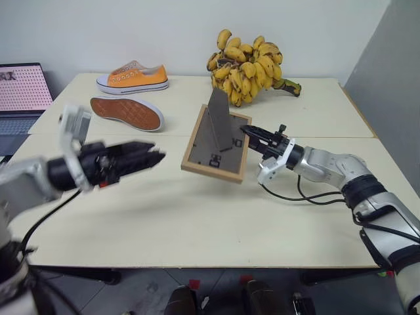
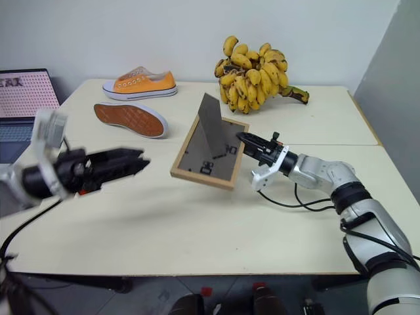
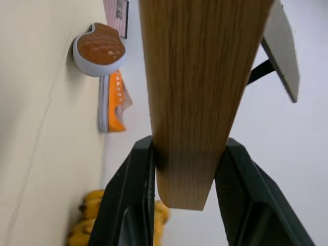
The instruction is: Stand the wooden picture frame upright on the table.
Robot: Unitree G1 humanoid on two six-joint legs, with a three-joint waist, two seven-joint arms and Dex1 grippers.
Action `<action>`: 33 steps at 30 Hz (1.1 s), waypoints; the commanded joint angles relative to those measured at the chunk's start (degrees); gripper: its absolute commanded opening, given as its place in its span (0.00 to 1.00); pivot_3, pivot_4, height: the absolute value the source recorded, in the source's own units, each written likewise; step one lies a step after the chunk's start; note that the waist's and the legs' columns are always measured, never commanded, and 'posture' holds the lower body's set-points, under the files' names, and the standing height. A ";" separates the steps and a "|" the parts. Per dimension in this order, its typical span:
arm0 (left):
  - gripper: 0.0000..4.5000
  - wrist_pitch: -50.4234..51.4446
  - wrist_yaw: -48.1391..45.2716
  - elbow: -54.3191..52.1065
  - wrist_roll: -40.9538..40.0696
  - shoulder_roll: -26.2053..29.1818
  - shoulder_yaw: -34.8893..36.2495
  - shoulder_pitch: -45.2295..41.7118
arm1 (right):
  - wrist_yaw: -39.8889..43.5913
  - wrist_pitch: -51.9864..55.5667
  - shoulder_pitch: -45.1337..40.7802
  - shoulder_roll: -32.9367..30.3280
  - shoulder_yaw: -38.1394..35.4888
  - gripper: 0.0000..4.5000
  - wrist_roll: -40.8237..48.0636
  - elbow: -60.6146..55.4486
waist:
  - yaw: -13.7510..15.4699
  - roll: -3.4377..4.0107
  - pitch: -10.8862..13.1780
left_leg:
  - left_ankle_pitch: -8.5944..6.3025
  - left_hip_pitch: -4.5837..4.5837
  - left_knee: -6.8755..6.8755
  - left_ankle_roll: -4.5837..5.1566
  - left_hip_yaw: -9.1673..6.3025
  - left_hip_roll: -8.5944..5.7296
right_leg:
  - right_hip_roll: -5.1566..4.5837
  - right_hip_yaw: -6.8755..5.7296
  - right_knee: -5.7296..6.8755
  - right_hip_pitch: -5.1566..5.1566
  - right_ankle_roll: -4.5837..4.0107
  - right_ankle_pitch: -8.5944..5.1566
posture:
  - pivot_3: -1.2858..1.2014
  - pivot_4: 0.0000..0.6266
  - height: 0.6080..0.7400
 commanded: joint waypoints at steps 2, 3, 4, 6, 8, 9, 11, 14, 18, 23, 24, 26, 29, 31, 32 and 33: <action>0.73 -4.08 0.46 -10.97 -0.78 -0.73 10.69 12.95 | 32.15 6.73 0.78 8.90 -6.37 0.30 36.64 -3.79 | 0.19 -0.15 0.04 | 0.00 0.14 -0.01 0.00 -0.07 0.05 | 0.01 -0.09 -0.08 0.25 0.00 0.00 | 0.52 0.24 1.00; 0.73 -4.56 0.85 -11.73 -1.18 -0.98 11.71 14.67 | 37.00 9.93 1.46 10.26 -7.39 0.30 41.19 -5.19 | 0.21 -0.16 0.05 | -0.01 0.26 -0.03 0.00 -0.15 0.01 | -0.01 -0.15 -0.09 0.40 -0.01 -0.01 | 0.52 0.24 1.00; 0.73 -5.22 1.08 -12.36 -1.35 -1.11 12.52 16.24 | 41.16 13.36 2.11 11.43 -8.41 0.30 45.07 -6.76 | 0.35 -0.17 0.06 | -0.01 0.36 -0.07 0.00 -0.18 0.04 | 0.00 -0.20 -0.13 0.55 -0.02 -0.01 | 0.52 0.24 1.00; 0.73 -6.19 1.80 -13.50 -1.59 -1.37 14.15 19.12 | 49.01 21.18 3.64 13.41 -9.81 0.30 51.78 -10.39 | 0.91 -0.17 0.06 | -0.01 0.48 -0.07 0.00 -0.30 0.01 | -0.02 -0.32 -0.13 0.71 -0.06 -0.04 | 0.52 0.24 1.00; 0.73 -6.93 2.74 -14.75 -2.33 -1.77 16.80 22.49 | 56.44 31.47 6.07 15.60 -10.78 0.30 58.36 -14.64 | 1.37 -0.17 0.07 | -0.01 0.48 -0.06 0.00 -0.48 -0.04 | -0.10 -0.57 -0.16 0.81 -0.10 -0.07 | 0.52 0.24 1.00; 0.73 -7.37 3.17 -15.16 -2.85 -1.81 17.70 23.71 | 58.96 35.65 7.04 16.21 -11.15 0.30 60.46 -16.33 | 1.42 -0.21 0.05 | -0.01 0.47 -0.06 0.00 -0.52 -0.03 | -0.12 -0.66 -0.21 0.81 -0.14 -0.10 | 0.52 0.24 1.00; 0.73 -8.06 4.00 -15.79 -3.91 -1.69 19.98 26.22 | 62.66 44.07 9.80 17.36 -11.81 0.30 63.73 -18.76 | 1.70 -0.19 0.06 | -0.02 0.47 -0.08 -0.01 -0.61 -0.02 | -0.15 -0.83 -0.18 0.84 -0.23 -0.18 | 0.52 0.24 1.00; 0.73 -9.19 5.20 -15.73 -5.22 -1.18 21.71 28.55 | 66.03 53.89 12.87 17.82 -12.68 0.30 66.20 -21.31 | 2.13 -0.11 0.10 | -0.02 0.46 -0.17 -0.01 -0.72 0.03 | -0.09 -0.99 -0.08 0.75 -0.31 -0.34 | 0.52 0.24 1.00; 0.73 -10.66 6.65 -15.59 -6.23 -0.18 21.91 30.04 | 68.21 62.45 16.38 18.60 -13.62 0.30 67.96 -23.31 | 2.18 -0.09 0.12 | -0.02 0.46 -0.22 -0.01 -0.70 0.05 | -0.06 -0.99 -0.06 0.68 -0.36 -0.40 | 0.52 0.24 1.00; 0.73 -12.06 8.22 -15.14 -7.39 1.22 21.30 30.74 | 68.55 66.00 18.69 19.43 -14.73 0.30 66.94 -24.15 | 2.11 -0.08 0.12 | -0.02 0.44 -0.25 -0.01 -0.66 0.07 | -0.04 -0.97 -0.07 0.63 -0.36 -0.42 | 0.52 0.24 1.00; 0.73 -12.30 8.46 -14.90 -7.48 1.59 21.02 30.63 | 68.24 67.18 19.08 19.72 -15.24 0.30 67.29 -24.37 | 2.10 -0.08 0.12 | -0.02 0.44 -0.25 -0.01 -0.65 0.08 | -0.03 -0.97 -0.07 0.62 -0.36 -0.43 | 0.52 0.24 1.00; 0.73 -12.81 9.06 -14.25 -7.48 2.43 19.98 29.96 | 67.39 69.93 19.97 20.49 -16.38 0.30 68.22 -24.90 | 2.10 -0.08 0.12 | -0.03 0.44 -0.26 -0.02 -0.64 0.08 | -0.03 -0.96 -0.07 0.61 -0.33 -0.46 | 0.52 0.24 1.00; 0.73 -13.50 9.67 -13.76 -8.00 3.34 18.94 29.48 | 67.32 71.26 21.00 21.07 -16.95 0.30 67.53 -25.87 | 2.15 -0.10 0.11 | -0.03 0.44 -0.27 -0.02 -0.64 0.07 | -0.03 -0.96 -0.08 0.61 -0.32 -0.47 | 0.52 0.24 1.00; 0.73 -13.92 9.97 -13.42 -8.25 3.89 18.12 29.01 | 67.10 72.51 21.41 21.34 -17.43 0.30 67.32 -26.55 | 2.11 -0.09 0.12 | -0.03 0.44 -0.29 -0.02 -0.62 0.07 | -0.03 -0.94 -0.09 0.60 -0.32 -0.47 | 0.52 0.24 1.00; 0.73 -14.11 10.05 -13.27 -8.28 4.12 17.79 28.84 | 66.97 73.13 21.54 21.44 -17.65 0.30 67.28 -26.84 | 2.12 -0.09 0.12 | -0.03 0.44 -0.31 -0.02 -0.60 0.07 | -0.04 -0.92 -0.09 0.58 -0.32 -0.48 | 0.52 0.24 1.00; 0.73 -14.28 10.18 -13.05 -8.35 4.38 17.43 28.59 | 66.78 73.61 21.71 21.49 -17.83 0.30 67.15 -27.16 | 2.11 -0.09 0.12 | -0.03 0.44 -0.33 -0.02 -0.61 0.07 | -0.03 -0.94 -0.09 0.58 -0.32 -0.48 | 0.52 0.24 1.00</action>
